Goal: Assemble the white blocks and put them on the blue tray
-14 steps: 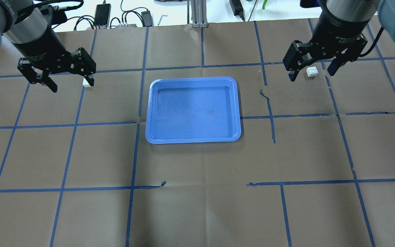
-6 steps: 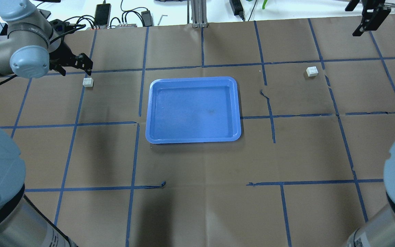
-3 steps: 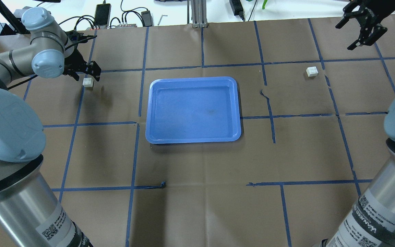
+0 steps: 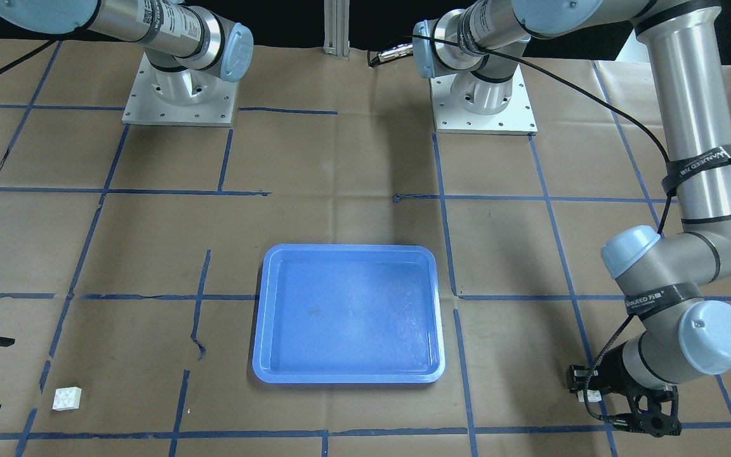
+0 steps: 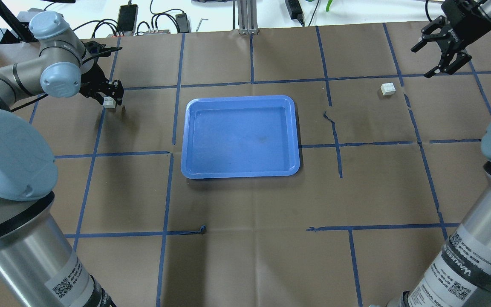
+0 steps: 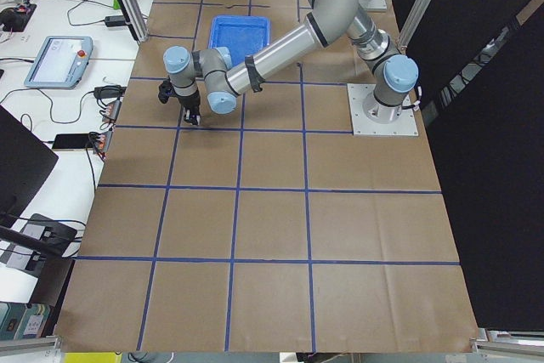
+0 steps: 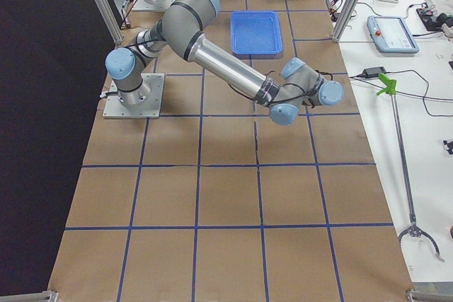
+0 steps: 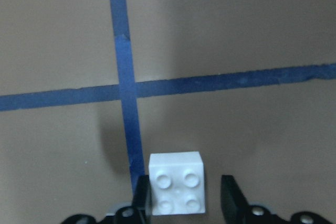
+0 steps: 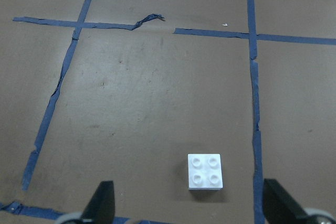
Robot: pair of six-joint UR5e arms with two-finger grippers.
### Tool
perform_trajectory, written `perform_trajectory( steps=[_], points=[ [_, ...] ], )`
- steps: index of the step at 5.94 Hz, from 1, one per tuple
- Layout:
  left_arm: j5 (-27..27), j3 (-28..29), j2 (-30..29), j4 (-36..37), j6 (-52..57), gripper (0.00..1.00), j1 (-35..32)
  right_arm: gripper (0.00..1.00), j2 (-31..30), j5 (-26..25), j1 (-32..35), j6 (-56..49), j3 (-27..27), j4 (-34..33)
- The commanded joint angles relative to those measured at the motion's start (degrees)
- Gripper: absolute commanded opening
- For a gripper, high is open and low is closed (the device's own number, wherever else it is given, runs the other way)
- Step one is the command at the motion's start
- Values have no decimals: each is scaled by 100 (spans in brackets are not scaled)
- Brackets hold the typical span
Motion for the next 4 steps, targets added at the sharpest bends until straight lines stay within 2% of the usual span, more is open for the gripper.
perform_trajectory(
  steps=[1, 2, 4],
  points=[
    [0, -37, 389, -317, 6, 10, -96, 99, 330, 105, 5, -29, 112, -450],
    [-9, -325, 775, -502, 267, 10, -514, 99, 471, 105, 5, -38, 77, -627],
    [-79, -573, 963, -452, 1031, 10, -1420, 99, 542, 219, 5, -56, 111, -874]
  ],
)
